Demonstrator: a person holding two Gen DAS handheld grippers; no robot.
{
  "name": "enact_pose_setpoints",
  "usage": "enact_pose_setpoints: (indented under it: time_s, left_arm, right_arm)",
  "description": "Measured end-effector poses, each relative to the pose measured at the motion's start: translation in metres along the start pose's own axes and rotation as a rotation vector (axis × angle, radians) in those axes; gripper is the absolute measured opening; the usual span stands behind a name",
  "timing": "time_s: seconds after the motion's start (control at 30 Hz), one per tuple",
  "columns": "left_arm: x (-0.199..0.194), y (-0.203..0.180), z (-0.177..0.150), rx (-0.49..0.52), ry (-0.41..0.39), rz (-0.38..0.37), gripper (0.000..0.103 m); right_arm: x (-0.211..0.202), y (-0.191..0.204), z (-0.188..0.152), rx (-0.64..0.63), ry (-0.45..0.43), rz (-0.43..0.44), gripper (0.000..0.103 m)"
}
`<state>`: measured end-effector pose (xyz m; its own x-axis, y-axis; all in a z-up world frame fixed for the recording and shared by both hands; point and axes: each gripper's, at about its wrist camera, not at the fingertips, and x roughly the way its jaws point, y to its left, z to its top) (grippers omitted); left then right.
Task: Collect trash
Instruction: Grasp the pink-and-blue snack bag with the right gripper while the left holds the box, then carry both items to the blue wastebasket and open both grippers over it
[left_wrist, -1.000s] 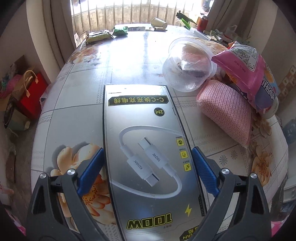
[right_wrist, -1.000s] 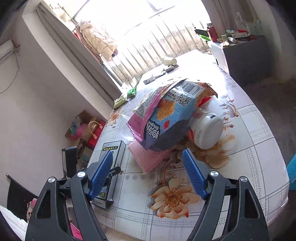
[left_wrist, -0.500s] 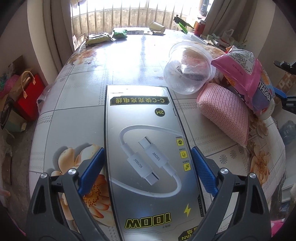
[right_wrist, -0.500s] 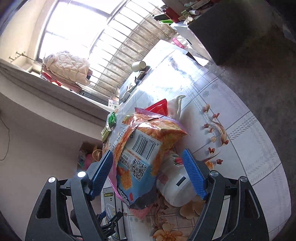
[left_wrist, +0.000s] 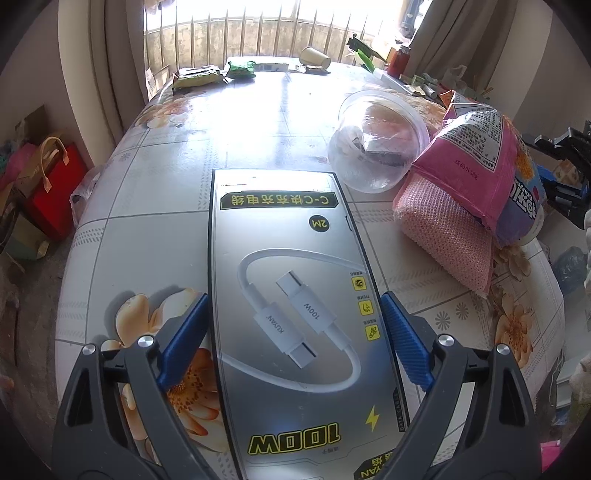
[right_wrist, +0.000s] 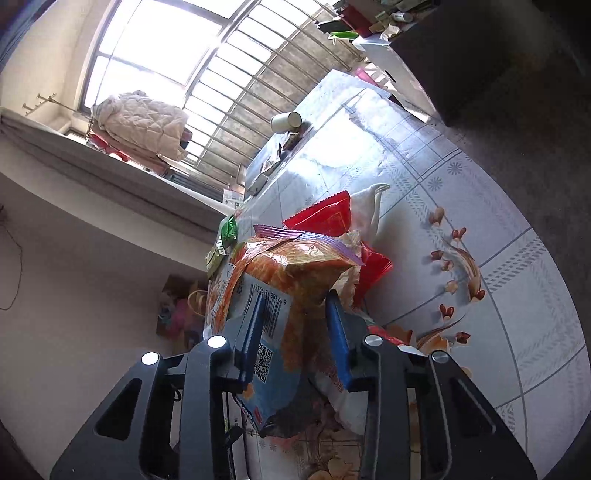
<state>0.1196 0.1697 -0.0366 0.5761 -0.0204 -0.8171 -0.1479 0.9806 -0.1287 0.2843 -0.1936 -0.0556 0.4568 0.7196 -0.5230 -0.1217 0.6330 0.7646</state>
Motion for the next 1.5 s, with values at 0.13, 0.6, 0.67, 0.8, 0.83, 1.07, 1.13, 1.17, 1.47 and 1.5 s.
enact_pose_setpoints:
  time_s: [0.13, 0.6, 0.67, 0.8, 0.83, 1.07, 1.13, 1.17, 1.47, 1.5]
  left_arm:
    - [-0.002, 0.002, 0.000, -0.012, -0.004, -0.013, 0.086]
    - [-0.025, 0.010, -0.002, -0.037, -0.048, -0.020, 0.086]
    - [-0.032, 0.010, -0.003, -0.038, -0.060, -0.021, 0.086]
    - [-0.043, 0.010, -0.002, -0.037, -0.081, -0.024, 0.086]
    - [-0.045, 0.009, -0.002, -0.036, -0.086, -0.024, 0.086]
    - [-0.066, 0.004, -0.003, -0.023, -0.119, -0.026, 0.086]
    - [-0.071, 0.002, -0.001, -0.021, -0.130, -0.034, 0.086]
    - [-0.074, 0.000, -0.001, -0.020, -0.135, -0.038, 0.086]
    - [-0.103, -0.033, 0.010, 0.044, -0.185, -0.103, 0.086]
    - [-0.105, -0.041, 0.012, 0.058, -0.190, -0.114, 0.086]
  right_arm:
    - [-0.009, 0.008, -0.004, -0.014, -0.018, 0.030, 0.024]
    - [-0.053, 0.048, -0.022, -0.091, -0.039, 0.148, 0.013]
    - [-0.058, 0.052, -0.026, -0.099, -0.042, 0.159, 0.012]
    - [-0.068, 0.057, -0.034, -0.116, -0.037, 0.175, 0.012]
    - [-0.070, 0.058, -0.035, -0.119, -0.036, 0.178, 0.011]
    - [-0.098, 0.065, -0.045, -0.145, -0.063, 0.204, 0.011]
    - [-0.108, 0.066, -0.047, -0.148, -0.079, 0.211, 0.011]
    - [-0.114, 0.065, -0.048, -0.150, -0.088, 0.214, 0.011]
    - [-0.188, 0.043, -0.056, -0.145, -0.219, 0.227, 0.010]
    - [-0.199, 0.039, -0.057, -0.141, -0.241, 0.226, 0.010]
